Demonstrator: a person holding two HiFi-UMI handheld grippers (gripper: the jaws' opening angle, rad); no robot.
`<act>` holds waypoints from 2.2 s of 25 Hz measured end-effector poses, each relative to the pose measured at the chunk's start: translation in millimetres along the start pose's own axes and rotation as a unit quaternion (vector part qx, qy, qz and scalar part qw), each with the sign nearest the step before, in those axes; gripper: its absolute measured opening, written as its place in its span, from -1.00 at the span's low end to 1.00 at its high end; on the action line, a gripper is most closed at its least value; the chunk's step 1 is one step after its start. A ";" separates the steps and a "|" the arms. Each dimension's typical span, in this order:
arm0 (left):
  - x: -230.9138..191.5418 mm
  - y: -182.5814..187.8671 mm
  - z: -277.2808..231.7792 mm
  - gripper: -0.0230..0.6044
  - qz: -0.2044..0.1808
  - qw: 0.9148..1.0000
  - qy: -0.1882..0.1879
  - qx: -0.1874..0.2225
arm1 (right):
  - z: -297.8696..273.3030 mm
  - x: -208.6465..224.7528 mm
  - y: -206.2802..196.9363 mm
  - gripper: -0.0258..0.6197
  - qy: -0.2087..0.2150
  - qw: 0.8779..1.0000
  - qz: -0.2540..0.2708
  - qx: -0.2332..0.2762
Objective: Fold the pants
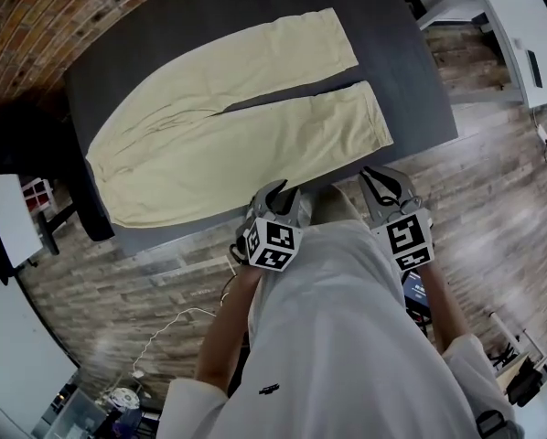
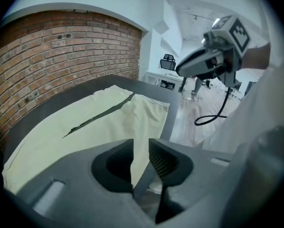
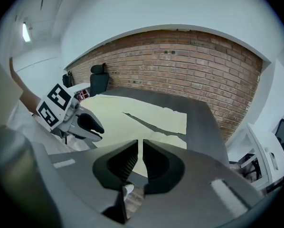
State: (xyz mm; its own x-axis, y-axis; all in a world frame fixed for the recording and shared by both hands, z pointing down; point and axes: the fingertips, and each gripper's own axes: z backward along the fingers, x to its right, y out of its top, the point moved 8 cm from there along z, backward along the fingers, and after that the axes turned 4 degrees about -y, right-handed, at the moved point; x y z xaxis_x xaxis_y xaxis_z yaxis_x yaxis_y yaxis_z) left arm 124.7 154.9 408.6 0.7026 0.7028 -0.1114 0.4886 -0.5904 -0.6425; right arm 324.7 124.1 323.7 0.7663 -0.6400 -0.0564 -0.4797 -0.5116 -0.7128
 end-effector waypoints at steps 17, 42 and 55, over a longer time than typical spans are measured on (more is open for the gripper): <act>2.9 -49.4 -87.8 -0.60 -0.083 0.987 -0.045 -0.129 | -32.8 1.4 -24.5 -0.81 0.042 0.999 -0.026 -0.015; -10.1 -28.5 -65.0 -0.89 -0.010 0.994 -0.024 -0.102 | -99.7 26.7 -107.3 -0.57 0.050 0.971 0.187 -0.139; -14.2 -20.1 -52.0 -0.89 0.004 0.995 -0.013 -0.097 | -120.1 56.6 -135.4 -0.54 0.058 0.964 0.159 -0.207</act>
State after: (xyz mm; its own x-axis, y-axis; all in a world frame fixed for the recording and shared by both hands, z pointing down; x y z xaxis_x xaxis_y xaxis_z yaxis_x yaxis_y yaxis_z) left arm 131.8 136.2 462.6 0.6945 0.7061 -0.1381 0.5748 -0.6600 -0.4838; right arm 381.6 88.4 501.0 0.5109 -0.8496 -0.1311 -0.8303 -0.4482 -0.3312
